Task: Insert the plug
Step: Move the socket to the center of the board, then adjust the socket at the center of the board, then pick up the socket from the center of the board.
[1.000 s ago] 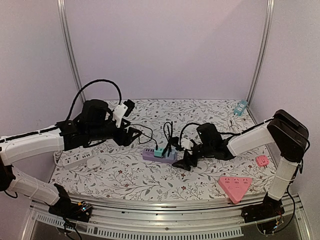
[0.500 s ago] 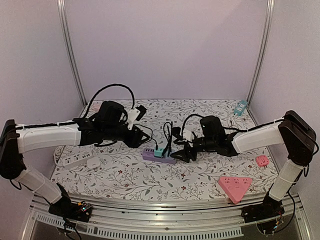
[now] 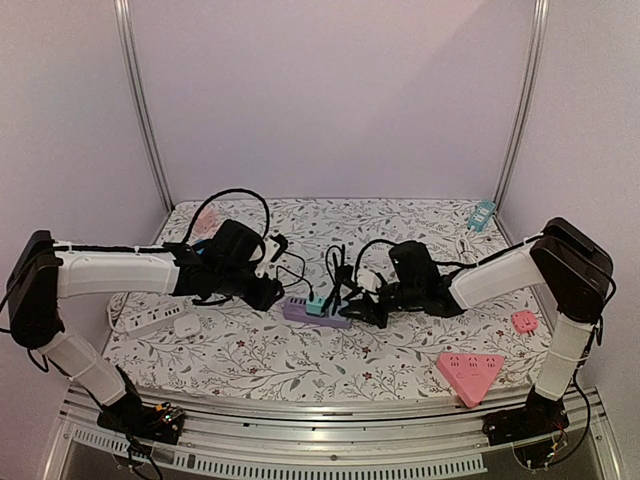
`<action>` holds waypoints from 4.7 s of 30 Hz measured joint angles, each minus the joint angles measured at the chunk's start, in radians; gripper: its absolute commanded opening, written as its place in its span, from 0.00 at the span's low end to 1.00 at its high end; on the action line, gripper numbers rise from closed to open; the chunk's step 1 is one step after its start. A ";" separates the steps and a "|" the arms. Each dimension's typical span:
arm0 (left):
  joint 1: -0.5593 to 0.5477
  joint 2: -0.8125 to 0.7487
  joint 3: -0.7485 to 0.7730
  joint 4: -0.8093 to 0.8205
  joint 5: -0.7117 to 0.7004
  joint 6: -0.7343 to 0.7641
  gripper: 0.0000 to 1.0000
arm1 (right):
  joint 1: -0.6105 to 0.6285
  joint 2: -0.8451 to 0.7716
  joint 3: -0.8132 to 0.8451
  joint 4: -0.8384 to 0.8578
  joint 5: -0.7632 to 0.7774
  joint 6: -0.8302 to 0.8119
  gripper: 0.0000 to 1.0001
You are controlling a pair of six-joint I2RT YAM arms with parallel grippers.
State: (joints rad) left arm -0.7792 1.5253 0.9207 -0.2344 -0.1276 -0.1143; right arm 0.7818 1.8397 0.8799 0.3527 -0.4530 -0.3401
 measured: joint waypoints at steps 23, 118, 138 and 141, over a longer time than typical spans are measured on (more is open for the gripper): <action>0.009 -0.095 -0.021 -0.034 -0.079 0.013 0.64 | -0.039 0.029 0.044 0.023 0.460 0.177 0.02; 0.053 -0.373 0.016 -0.271 -0.319 0.009 1.00 | -0.707 0.003 0.640 -1.205 0.671 0.648 0.99; 0.054 -0.385 0.015 -0.278 -0.329 0.010 0.99 | -0.774 0.371 0.818 -1.201 0.563 0.648 0.11; 0.054 -0.388 0.015 -0.280 -0.330 0.010 1.00 | -0.774 0.334 0.819 -1.221 0.622 0.616 0.06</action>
State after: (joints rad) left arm -0.7254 1.1378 0.9356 -0.5144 -0.4580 -0.1040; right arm 0.0082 2.1738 1.6989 -0.8688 0.1688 0.2760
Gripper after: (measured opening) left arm 0.995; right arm 0.458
